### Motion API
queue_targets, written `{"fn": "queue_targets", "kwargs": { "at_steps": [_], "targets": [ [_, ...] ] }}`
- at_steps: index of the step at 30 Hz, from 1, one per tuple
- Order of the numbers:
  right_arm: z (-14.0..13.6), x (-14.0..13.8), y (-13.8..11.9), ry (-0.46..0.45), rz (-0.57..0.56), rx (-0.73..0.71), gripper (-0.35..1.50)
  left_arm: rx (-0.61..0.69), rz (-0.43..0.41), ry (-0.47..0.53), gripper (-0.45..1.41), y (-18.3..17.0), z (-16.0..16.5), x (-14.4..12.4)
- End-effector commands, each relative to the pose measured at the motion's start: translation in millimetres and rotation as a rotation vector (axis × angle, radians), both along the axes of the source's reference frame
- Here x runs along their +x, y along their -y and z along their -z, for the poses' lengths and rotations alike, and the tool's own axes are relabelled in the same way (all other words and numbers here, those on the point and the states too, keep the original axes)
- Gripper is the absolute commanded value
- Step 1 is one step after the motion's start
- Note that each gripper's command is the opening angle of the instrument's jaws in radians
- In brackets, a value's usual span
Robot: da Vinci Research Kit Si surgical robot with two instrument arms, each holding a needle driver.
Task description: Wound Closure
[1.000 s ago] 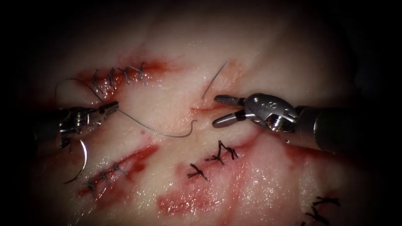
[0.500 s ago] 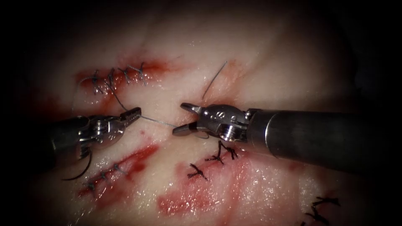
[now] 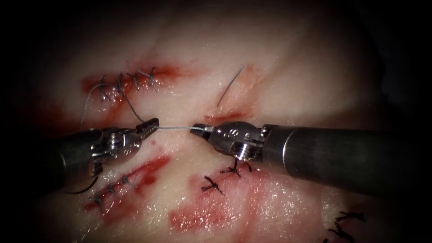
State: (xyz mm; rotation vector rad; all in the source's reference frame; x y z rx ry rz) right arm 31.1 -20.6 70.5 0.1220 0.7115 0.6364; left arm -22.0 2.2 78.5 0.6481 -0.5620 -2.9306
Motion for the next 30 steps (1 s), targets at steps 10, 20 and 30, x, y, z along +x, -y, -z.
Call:
{"fn": "queue_targets", "kwargs": {
  "at_steps": [10, 20, 30],
  "targets": [
    [1.3, -1.8, 0.0, -0.002, 0.053, -0.036, -0.35, -0.088, 0.184, -0.006, 1.1, -2.9, -0.2, 0.9],
    [1.8, -1.3, 0.1, -0.035, 0.081, -0.04, -0.35, -0.092, 0.128, -0.006, 0.95, -4.0, -3.1, 1.8],
    [2.2, -1.5, 0.0, -0.068, 0.067, -0.059, -0.35, -0.048, 0.013, 0.106, 0.64, -5.0, -7.5, 0.8]
  ]
}}
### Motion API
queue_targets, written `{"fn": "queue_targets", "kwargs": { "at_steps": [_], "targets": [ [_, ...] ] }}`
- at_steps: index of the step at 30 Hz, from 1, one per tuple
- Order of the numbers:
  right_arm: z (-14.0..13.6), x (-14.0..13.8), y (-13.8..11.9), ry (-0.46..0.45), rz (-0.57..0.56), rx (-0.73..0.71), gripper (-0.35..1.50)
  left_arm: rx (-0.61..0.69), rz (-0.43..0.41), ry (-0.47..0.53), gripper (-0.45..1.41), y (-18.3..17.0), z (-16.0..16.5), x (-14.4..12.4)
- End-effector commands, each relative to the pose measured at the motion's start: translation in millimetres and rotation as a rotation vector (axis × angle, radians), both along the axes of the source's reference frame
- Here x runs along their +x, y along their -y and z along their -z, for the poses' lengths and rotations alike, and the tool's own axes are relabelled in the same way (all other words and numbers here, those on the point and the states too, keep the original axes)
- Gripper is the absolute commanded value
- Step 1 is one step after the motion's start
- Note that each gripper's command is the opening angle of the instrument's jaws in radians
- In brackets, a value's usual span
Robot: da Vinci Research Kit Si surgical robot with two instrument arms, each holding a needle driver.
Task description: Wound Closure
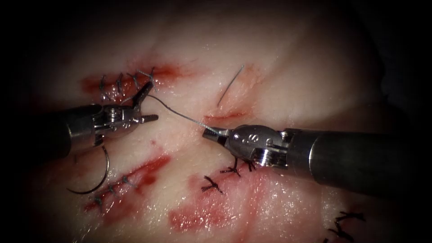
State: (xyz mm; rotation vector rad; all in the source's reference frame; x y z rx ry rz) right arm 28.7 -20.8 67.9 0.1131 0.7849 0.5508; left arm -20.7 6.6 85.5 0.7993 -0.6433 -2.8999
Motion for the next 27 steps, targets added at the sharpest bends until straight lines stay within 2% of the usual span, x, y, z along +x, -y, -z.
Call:
{"fn": "queue_targets", "kwargs": {
  "at_steps": [1, 7, 17, 18, 19, 23, 24, 25, 26, 27],
  "targets": [
    [-0.4, 0.9, -0.3, -0.003, 0.002, -0.002, -0.35, -0.003, 0.0, 0.0, 0.58, -0.8, -0.6, -0.6],
    [-0.4, 0.9, -0.2, -0.003, 0.002, -0.002, -0.35, 0.006, -0.019, 0.032, 0.17, -1.8, -0.9, -0.8],
    [-0.3, 1.0, -0.2, -0.005, 0.003, -0.001, -0.35, 0.006, -0.041, 0.071, 0.06, -1.9, -1.5, -1.6],
    [-0.3, 0.9, -0.2, -0.005, 0.003, -0.001, -0.35, 0.006, -0.042, 0.072, -0.08, -1.9, -1.5, -1.6],
    [-0.3, 0.9, -0.2, -0.005, 0.004, -0.001, -0.35, 0.017, -0.032, 0.078, -0.43, -1.8, -1.5, -1.5],
    [-0.3, 0.9, -0.2, -0.053, 0.028, 0.017, -0.35, 0.065, -0.035, 0.126, -0.45, -1.5, -0.9, -0.9],
    [-0.3, 0.9, -0.3, -0.083, 0.027, 0.013, 0.15, 0.075, -0.037, 0.14, -0.45, -1.5, -0.6, -0.6],
    [-0.3, 0.9, -0.5, -0.122, 0.023, 0.002, 0.83, 0.078, -0.043, 0.146, -0.45, -1.5, -0.3, -0.3],
    [-0.4, 0.8, -0.6, -0.135, 0.026, 0.0, 1.18, 0.085, -0.045, 0.153, -0.45, -1.6, -0.1, 0.0],
    [-0.2, 0.5, -1.0, -0.177, 0.054, 0.004, 1.4, 0.091, -0.054, 0.157, -0.45, -1.9, 0.5, 0.9]
  ]
}}
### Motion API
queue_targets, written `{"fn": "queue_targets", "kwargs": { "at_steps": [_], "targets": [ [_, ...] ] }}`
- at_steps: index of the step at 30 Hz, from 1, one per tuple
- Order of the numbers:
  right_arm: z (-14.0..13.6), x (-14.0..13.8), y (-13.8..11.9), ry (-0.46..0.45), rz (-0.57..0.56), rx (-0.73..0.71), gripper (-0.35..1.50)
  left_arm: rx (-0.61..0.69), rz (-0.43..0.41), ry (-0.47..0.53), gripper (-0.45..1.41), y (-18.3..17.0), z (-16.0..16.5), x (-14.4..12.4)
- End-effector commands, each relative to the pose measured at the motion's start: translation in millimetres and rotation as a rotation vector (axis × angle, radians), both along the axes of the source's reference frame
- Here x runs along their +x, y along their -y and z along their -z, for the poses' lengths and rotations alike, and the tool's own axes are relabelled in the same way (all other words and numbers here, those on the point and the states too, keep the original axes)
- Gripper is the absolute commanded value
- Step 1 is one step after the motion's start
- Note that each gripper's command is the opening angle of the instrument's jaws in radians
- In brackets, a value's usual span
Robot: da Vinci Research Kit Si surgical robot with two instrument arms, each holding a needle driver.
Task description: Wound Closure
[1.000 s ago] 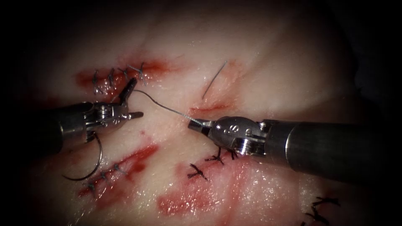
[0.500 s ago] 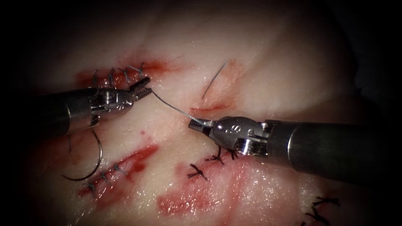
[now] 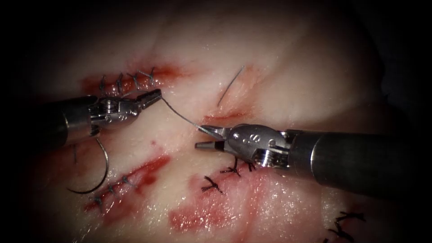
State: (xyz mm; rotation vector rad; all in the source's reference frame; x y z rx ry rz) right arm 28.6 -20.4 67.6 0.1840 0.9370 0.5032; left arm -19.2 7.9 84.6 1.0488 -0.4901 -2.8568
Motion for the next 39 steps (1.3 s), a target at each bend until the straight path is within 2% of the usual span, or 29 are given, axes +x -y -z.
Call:
{"fn": "queue_targets", "kwargs": {
  "at_steps": [1, 5, 7, 10, 11, 13, 14, 15, 16, 18, 19, 22, 25, 33, 35, 39],
  "targets": [
    [-0.3, 0.2, -1.0, -0.051, 0.005, 0.017, 1.46, -0.008, 0.003, 0.002, -0.45, -0.7, -0.2, -0.2],
    [0.7, -2.2, -2.4, -0.188, -0.003, 0.062, 1.46, -0.021, 0.028, 0.017, -0.45, -1.0, 0.5, 1.2],
    [1.5, -5.1, -4.5, -0.273, -0.042, 0.092, 1.46, -0.022, 0.035, 0.017, -0.45, -0.9, 0.6, 1.7],
    [1.3, -7.1, -6.2, -0.29, -0.067, 0.094, 1.48, -0.022, 0.037, 0.016, -0.45, -0.8, 0.7, 1.6],
    [1.2, -7.6, -6.6, -0.295, -0.065, 0.095, 1.41, -0.022, 0.038, 0.015, -0.45, -0.8, 0.7, 1.5],
    [0.4, -8.6, -7.2, -0.296, -0.059, 0.095, 1.06, -0.021, 0.039, 0.016, -0.45, -0.7, 0.8, 1.2],
    [-0.2, -8.8, -7.5, -0.281, -0.05, 0.085, 0.64, -0.02, 0.038, 0.02, -0.45, -0.6, 0.9, 1.0],
    [-1.3, -8.5, -7.7, -0.26, -0.024, 0.04, -0.27, -0.016, 0.031, 0.036, -0.45, -0.4, 1.1, 0.5],
    [-2.0, -8.3, -7.7, -0.258, -0.014, 0.014, -0.35, -0.005, 0.044, 0.047, -0.45, -0.3, 1.2, 0.1],
    [-3.6, -7.4, -7.6, -0.25, 0.0, -0.032, -0.35, 0.01, 0.063, 0.058, -0.45, -0.3, 1.4, -0.5],
    [-5.5, -6.2, -7.4, -0.231, 0.019, -0.054, -0.35, 0.023, 0.101, 0.076, -0.45, -0.2, 1.6, -1.2],
    [-7.8, -4.5, -6.9, -0.233, 0.05, -0.068, -0.35, 0.018, 0.142, 0.094, -0.45, -0.4, 1.6, -2.3],
    [-8.9, -3.2, -6.5, -0.243, 0.068, -0.078, -0.35, -0.003, 0.181, 0.092, -0.45, -0.5, 1.3, -3.4],
    [-8.0, -1.2, -5.7, -0.299, 0.111, -0.075, -0.35, -0.054, 0.296, 0.057, -0.45, -1.4, -0.1, -4.8],
    [-7.5, -0.9, -5.4, -0.339, 0.118, -0.077, -0.35, -0.069, 0.357, 0.045, -0.45, -1.7, -0.7, -4.9],
    [-6.9, -0.5, -5.5, -0.394, 0.113, -0.087, -0.35, -0.09, 0.384, 0.019, -0.45, -1.8, -2.0, -5.2]
  ]
}}
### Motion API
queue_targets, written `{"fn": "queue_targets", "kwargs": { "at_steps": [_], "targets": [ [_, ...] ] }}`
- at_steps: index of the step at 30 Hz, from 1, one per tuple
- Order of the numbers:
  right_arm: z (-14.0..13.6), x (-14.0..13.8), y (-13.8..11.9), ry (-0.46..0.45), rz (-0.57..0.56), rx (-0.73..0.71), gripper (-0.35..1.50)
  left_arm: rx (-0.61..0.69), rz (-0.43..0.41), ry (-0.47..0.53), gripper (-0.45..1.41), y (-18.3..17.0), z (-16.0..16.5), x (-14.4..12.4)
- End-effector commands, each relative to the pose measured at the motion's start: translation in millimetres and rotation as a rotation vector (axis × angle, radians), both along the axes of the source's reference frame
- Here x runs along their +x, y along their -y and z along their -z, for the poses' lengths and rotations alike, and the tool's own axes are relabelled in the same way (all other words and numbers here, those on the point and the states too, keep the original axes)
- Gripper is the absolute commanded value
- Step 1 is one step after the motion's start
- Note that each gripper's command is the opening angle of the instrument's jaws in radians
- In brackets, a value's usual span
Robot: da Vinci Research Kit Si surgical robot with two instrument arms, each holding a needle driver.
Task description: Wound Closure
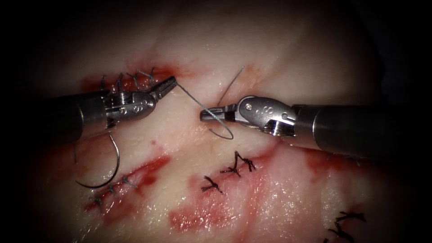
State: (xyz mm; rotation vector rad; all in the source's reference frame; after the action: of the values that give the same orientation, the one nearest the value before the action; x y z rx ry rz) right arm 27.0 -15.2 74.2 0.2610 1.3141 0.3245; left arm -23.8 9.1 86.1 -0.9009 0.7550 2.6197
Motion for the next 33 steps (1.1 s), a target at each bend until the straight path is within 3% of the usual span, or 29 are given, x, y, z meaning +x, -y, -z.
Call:
{"fn": "queue_targets", "kwargs": {
  "at_steps": [1, 12, 16, 25, 30, 33],
  "targets": [
    [-0.2, 1.1, -0.3, -0.021, -0.006, 0.011, -0.35, -0.007, 0.002, -0.003, -0.45, -0.5, -0.8, -0.6],
    [0.8, 3.1, -0.5, -0.187, -0.067, 0.071, -0.35, -0.045, 0.028, -0.032, -0.45, 1.1, -4.7, -3.2],
    [0.7, 4.0, -0.6, -0.228, -0.084, 0.082, -0.35, -0.04, 0.036, -0.027, -0.45, 1.5, -4.8, -3.7],
    [1.3, 3.8, -2.1, -0.302, -0.262, 0.078, -0.35, -0.043, 0.035, -0.025, -0.45, 3.3, -4.5, -3.4],
    [1.1, 5.2, -2.3, -0.292, -0.289, 0.073, -0.35, -0.046, 0.037, -0.024, -0.45, 4.4, -4.0, -4.1],
    [0.7, 6.0, -2.6, -0.281, -0.302, 0.071, -0.13, -0.044, 0.037, -0.021, -0.45, 5.0, -3.4, -4.6]
  ]
}}
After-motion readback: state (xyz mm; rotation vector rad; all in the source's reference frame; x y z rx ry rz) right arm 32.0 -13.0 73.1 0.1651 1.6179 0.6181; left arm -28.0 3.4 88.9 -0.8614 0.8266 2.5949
